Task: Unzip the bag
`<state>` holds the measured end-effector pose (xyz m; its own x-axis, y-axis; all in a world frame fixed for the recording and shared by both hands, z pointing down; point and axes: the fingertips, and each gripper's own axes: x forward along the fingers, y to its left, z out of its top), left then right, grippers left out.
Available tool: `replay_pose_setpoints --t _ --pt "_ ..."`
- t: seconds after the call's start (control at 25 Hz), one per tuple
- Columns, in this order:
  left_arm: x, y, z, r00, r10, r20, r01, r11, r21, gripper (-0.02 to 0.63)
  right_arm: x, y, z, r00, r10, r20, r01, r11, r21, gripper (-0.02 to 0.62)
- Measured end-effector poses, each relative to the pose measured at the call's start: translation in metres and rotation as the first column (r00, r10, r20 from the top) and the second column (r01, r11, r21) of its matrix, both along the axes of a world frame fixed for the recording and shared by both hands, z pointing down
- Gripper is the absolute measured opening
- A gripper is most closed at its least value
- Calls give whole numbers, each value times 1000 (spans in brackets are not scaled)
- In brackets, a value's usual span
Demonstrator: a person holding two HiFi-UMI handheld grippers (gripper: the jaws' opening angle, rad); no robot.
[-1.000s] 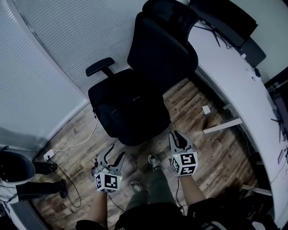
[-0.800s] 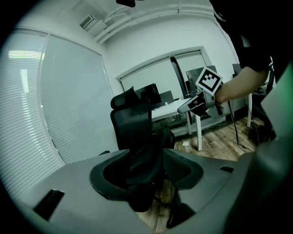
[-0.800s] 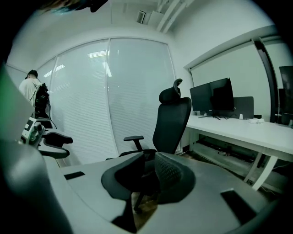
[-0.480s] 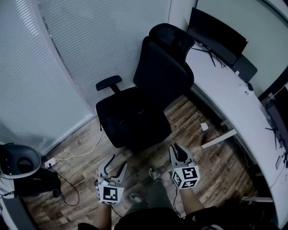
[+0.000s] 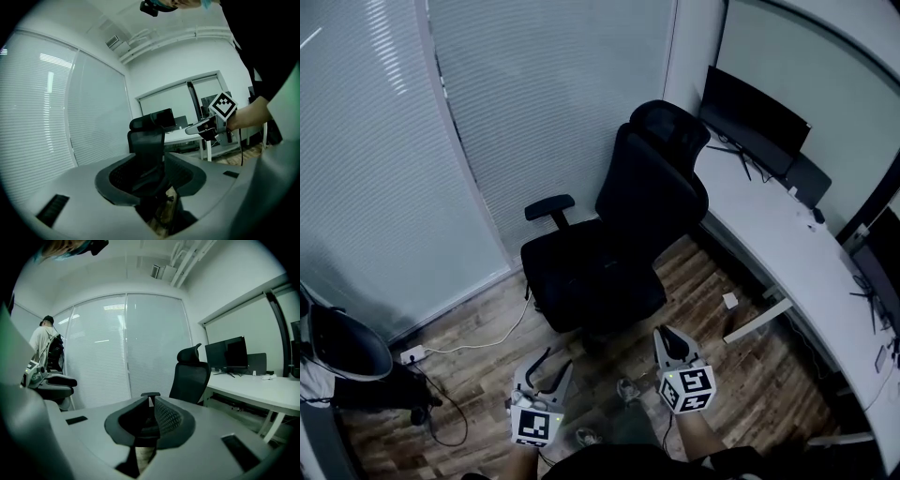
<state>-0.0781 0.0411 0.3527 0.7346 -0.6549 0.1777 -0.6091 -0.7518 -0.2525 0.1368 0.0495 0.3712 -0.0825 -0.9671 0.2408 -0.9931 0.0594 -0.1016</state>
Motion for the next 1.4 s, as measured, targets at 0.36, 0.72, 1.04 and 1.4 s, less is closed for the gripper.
replay_pose_setpoints --t 0.36,0.72,1.04,1.4 --pt "-27 26 -27 998 -36 -51 36 999 3 146 -30 25 -30 997 -72 16 72 997 22 52" --pt "-57 43 -36 997 -59 -53 60 998 12 98 -74 38 -43 986 -164 4 164 986 30 51" --pt "-72 54 -40 996 -78 -45 80 996 32 51 -104 43 -45 971 -238 -6 238 971 28 51" --pt "-91 60 -37 991 -128 -49 129 992 18 26 -136 33 -48 947 -316 -54 318 948 18 46"
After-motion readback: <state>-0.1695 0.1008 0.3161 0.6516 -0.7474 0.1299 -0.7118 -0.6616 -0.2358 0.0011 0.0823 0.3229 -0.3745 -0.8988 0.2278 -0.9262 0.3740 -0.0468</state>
